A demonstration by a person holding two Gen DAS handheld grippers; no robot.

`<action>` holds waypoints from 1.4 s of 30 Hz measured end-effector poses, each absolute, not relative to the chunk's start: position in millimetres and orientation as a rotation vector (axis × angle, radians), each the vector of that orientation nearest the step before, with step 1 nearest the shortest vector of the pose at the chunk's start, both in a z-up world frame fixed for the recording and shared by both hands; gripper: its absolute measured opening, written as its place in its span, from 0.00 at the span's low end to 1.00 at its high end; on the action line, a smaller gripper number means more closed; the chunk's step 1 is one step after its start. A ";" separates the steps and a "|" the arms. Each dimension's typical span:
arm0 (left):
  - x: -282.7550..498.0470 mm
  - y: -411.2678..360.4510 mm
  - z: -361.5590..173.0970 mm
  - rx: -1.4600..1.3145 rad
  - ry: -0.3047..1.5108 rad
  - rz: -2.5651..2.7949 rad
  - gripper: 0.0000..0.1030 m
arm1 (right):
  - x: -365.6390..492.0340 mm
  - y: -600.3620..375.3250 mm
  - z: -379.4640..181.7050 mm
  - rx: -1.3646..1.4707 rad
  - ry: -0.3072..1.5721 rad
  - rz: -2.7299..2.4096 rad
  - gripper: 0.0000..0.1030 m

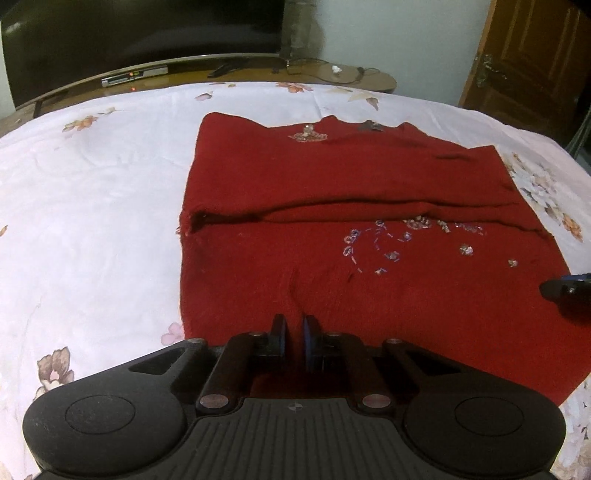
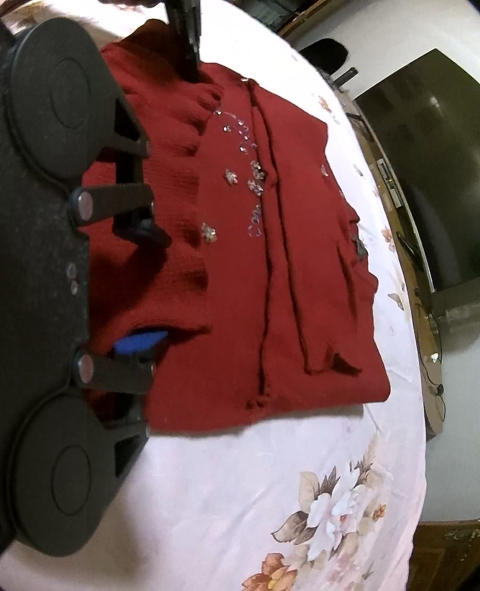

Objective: Fold small clothes

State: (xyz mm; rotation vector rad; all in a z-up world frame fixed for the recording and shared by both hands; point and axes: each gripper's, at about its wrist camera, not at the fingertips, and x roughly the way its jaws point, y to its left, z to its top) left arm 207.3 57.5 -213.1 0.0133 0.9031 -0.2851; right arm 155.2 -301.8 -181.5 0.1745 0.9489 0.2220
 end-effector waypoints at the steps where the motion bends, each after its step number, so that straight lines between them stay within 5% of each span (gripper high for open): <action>1: 207.5 57.9 -212.9 0.014 0.905 -0.288 0.07 | 154.0 -298.9 -180.6 0.169 0.947 0.212 0.21; 4: 202.0 64.6 -208.0 -0.021 0.882 -0.292 0.06 | 149.6 -292.8 -175.6 0.153 0.931 0.206 0.09; 16: 205.4 91.9 -144.9 -0.192 0.671 -0.291 0.05 | 138.9 -299.7 -110.8 0.177 0.744 0.189 0.08; 25: 285.7 83.9 -134.2 -0.216 0.600 -0.227 0.05 | 221.2 -308.2 -93.1 0.175 0.648 0.160 0.08; 42: 382.0 44.4 -220.9 -0.095 0.751 -0.104 0.06 | 344.9 -313.2 -189.0 0.102 0.817 0.024 0.13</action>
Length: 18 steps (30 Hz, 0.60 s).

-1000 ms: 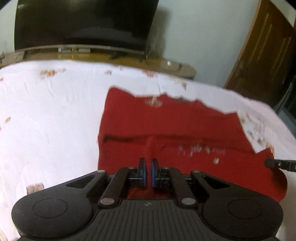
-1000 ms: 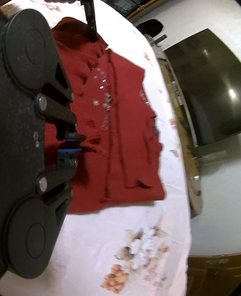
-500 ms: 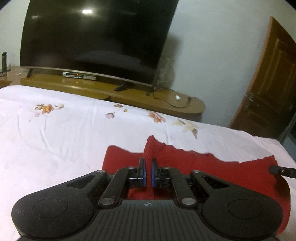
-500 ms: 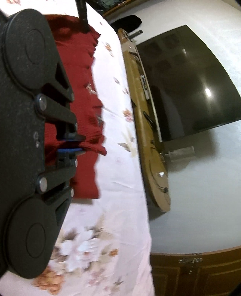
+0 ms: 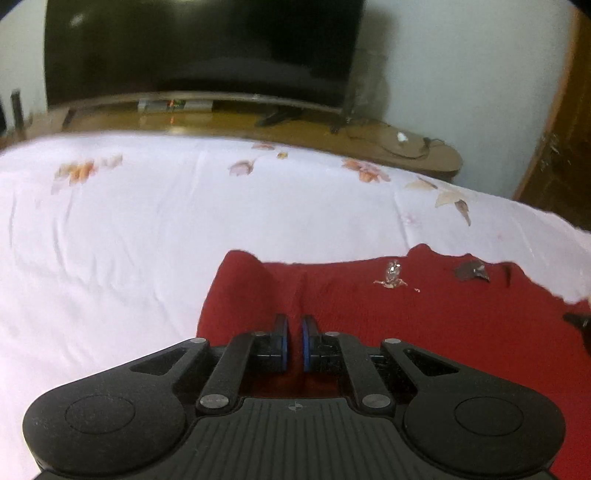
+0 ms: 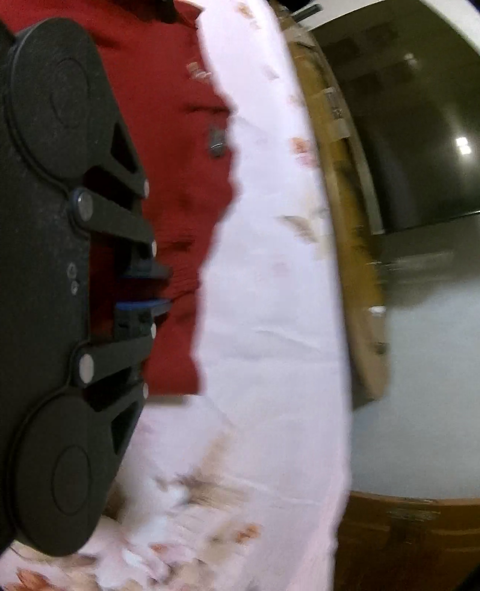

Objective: Fold small clothes

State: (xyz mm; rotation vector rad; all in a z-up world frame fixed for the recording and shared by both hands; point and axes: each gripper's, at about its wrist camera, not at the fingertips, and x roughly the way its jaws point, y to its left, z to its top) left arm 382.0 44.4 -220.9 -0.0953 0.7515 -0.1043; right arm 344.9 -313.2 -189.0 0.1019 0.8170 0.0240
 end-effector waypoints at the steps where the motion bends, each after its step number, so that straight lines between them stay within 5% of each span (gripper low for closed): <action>1: 380.0 44.1 -217.3 -0.090 0.756 -0.105 0.07 | 341.8 -313.0 -187.8 0.100 0.805 0.026 0.14; 6: 354.3 49.2 -189.3 -0.113 0.706 -0.117 0.08 | 318.2 -305.0 -154.1 0.074 0.720 0.038 0.28; 18: 390.0 44.9 -212.8 -0.134 0.802 -0.090 0.08 | 339.4 -283.1 -186.4 0.027 0.787 0.035 0.24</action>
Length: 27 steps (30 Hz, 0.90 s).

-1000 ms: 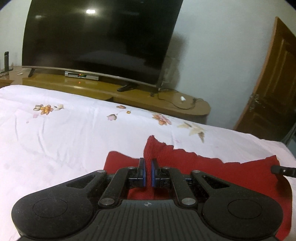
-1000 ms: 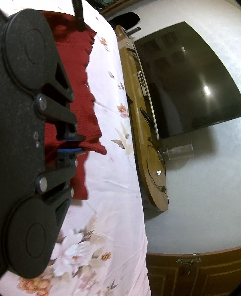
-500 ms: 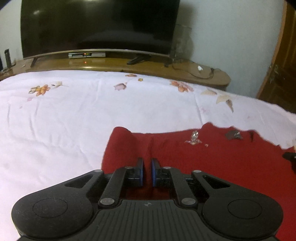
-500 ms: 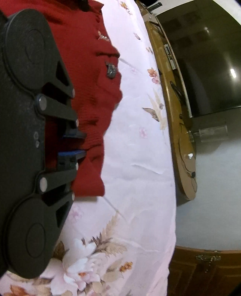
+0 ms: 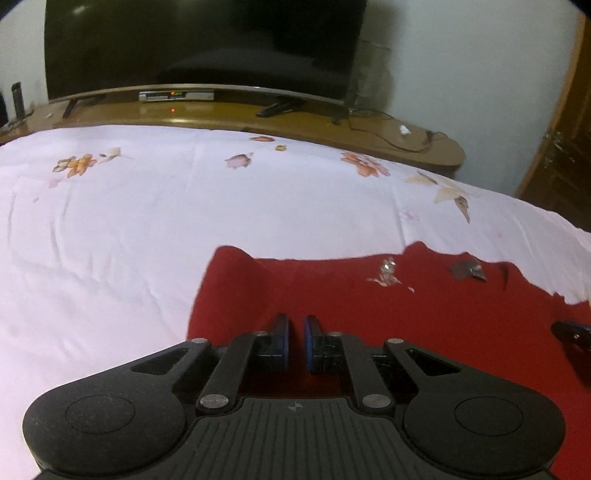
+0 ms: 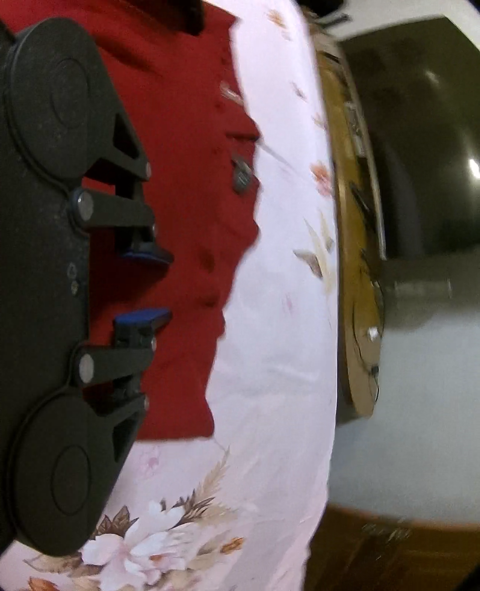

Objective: Fold small clothes

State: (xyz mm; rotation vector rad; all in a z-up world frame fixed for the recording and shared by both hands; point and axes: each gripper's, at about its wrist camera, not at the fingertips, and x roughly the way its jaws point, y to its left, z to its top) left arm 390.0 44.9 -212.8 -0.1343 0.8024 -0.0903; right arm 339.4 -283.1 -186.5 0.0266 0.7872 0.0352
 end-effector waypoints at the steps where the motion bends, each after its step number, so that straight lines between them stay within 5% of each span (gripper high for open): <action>1: 388.8 44.4 -211.9 -0.136 0.806 -0.090 0.09 | 341.0 -286.3 -184.1 0.047 0.796 0.036 0.24; 27: 257.7 30.9 -201.4 -0.022 0.781 -0.158 0.09 | 232.2 -256.5 -167.6 0.032 0.788 0.105 0.32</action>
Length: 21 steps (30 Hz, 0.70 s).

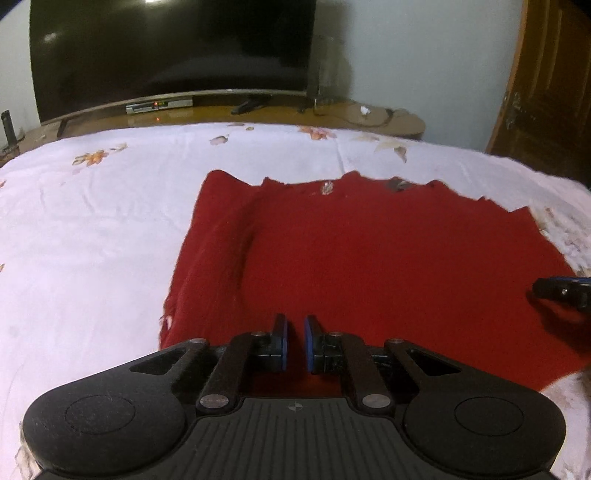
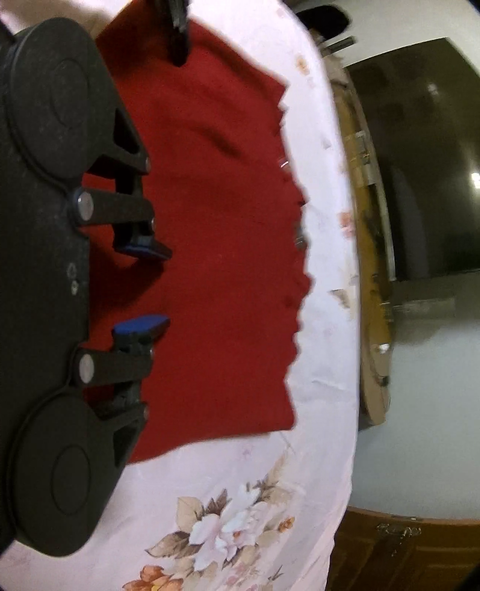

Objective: Fold small clothes

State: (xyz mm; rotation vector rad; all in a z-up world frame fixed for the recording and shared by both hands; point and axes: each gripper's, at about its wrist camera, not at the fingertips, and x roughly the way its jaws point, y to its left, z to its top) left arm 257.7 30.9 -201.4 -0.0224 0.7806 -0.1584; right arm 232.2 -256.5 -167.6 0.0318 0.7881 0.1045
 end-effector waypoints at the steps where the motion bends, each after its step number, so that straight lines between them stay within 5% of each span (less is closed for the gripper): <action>1: 252.8 31.6 -201.8 -0.020 0.784 -0.157 0.09 | 226.2 -256.1 -163.1 0.028 0.773 0.106 0.33; 21: 219.2 34.6 -211.1 0.005 0.792 -0.165 0.10 | 178.3 -273.4 -186.0 0.031 0.853 0.057 0.35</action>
